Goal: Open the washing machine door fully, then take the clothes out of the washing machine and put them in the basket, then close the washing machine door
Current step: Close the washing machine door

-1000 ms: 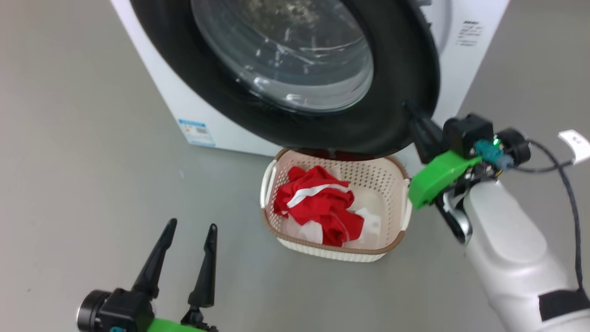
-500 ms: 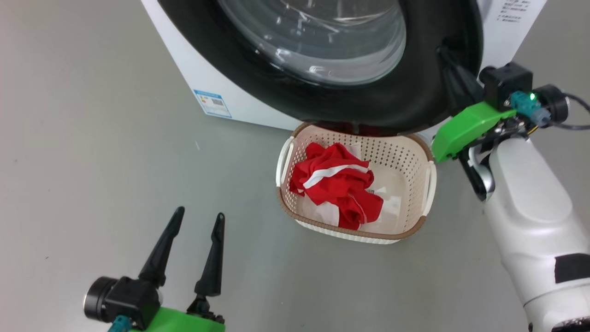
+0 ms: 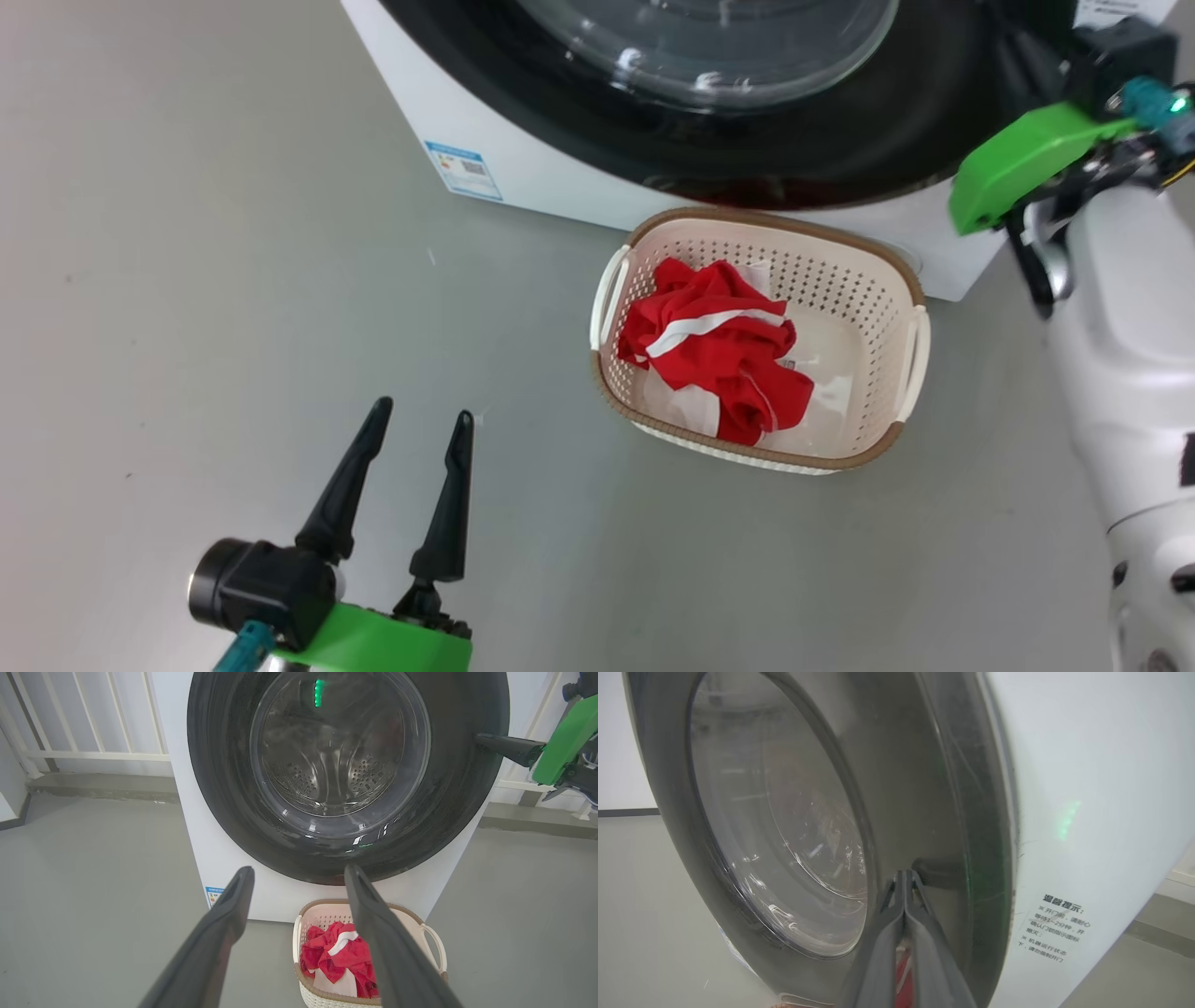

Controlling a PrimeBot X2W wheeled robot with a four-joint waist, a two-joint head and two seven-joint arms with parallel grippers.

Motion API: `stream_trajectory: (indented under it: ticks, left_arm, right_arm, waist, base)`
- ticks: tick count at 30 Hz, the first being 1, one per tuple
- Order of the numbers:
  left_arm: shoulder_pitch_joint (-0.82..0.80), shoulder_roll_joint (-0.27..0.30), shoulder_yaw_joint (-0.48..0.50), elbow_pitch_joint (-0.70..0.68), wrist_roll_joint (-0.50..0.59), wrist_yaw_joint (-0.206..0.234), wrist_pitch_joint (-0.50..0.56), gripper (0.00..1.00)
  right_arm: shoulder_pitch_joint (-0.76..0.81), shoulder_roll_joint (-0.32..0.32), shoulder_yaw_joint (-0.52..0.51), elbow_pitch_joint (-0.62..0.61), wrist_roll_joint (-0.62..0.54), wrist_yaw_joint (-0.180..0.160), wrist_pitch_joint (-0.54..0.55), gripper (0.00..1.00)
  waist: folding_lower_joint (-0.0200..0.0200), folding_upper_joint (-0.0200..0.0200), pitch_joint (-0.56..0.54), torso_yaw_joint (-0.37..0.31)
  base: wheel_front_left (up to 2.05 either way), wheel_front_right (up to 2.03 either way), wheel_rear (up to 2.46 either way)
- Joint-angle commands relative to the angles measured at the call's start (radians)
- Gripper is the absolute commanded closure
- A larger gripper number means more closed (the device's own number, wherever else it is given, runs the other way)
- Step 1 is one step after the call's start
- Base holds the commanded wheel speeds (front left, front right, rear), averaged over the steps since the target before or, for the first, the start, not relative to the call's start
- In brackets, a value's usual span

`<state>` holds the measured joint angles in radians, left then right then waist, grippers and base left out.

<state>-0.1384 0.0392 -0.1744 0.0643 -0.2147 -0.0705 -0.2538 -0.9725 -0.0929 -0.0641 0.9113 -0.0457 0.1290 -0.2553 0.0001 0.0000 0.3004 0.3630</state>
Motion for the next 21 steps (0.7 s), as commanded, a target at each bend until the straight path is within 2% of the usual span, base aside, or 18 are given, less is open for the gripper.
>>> stream_trajectory:
  ticks: [1, 11, 21]
  left_arm:
    - [-0.028, 0.011, 0.027, -0.028, -0.013, 0.008, -0.008, 0.0]
    - [-0.047, 0.011, 0.004, -0.048, -0.041, 0.033, -0.008, 0.0]
    - [-0.054, 0.011, 0.005, -0.049, -0.044, 0.053, -0.008, 0.0]
  right_arm:
    - [-0.048, -0.001, -0.004, -0.012, -0.016, 0.002, -0.006, 1.0]
    - [-0.148, -0.046, -0.073, 0.034, -0.073, 0.002, -0.006, 1.0]
    - [-0.15, -0.034, -0.076, 0.02, -0.096, 0.002, -0.006, 1.0]
  waist:
    - [-0.0001, 0.0, 0.016, 0.015]
    - [-0.0001, 0.0, 0.058, 0.046]
    - [-0.0001, 0.0, 0.058, 0.031]
  base:
    - [0.0, 0.0, 0.0]
    - [0.0, 0.0, 0.0]
    - [0.0, 0.0, 0.0]
